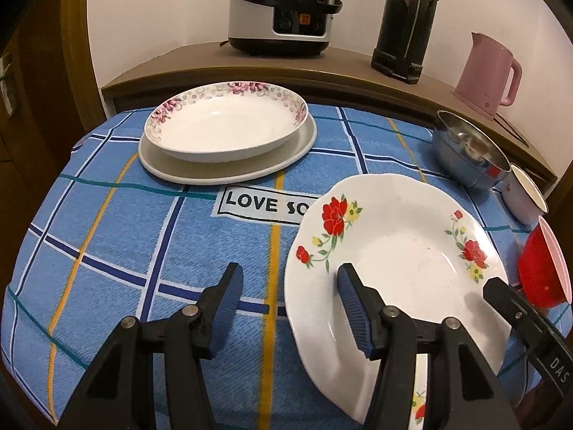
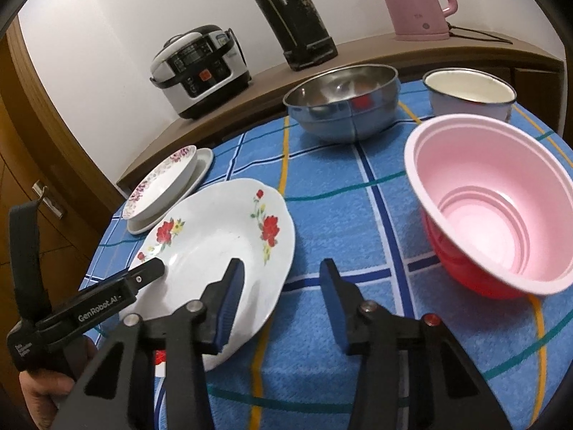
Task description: Organize plates and bowls
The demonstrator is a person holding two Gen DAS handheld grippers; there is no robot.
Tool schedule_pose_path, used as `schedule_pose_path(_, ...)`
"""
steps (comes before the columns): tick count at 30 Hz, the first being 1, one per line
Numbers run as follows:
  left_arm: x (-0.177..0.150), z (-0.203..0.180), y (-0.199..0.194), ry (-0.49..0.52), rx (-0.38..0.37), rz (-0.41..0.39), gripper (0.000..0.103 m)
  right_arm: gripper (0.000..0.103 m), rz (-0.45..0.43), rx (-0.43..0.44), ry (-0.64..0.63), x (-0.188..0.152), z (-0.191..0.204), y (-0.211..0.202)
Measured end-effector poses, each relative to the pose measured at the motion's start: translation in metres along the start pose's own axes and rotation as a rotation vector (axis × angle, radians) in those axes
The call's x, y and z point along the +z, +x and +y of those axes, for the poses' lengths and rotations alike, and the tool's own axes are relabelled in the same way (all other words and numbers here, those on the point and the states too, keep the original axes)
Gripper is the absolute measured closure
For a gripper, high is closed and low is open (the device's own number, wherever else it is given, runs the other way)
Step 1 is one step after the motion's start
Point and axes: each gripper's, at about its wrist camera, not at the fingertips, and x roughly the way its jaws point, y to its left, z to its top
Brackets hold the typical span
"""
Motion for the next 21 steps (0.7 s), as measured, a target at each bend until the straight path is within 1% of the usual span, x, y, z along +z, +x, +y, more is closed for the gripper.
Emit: schedule_pose_path(21,0.003,-0.006,0.007,0.016,-0.018,0.001,0.046,0.06,0.015,0.008,-0.014,0.002,0.001,0.011)
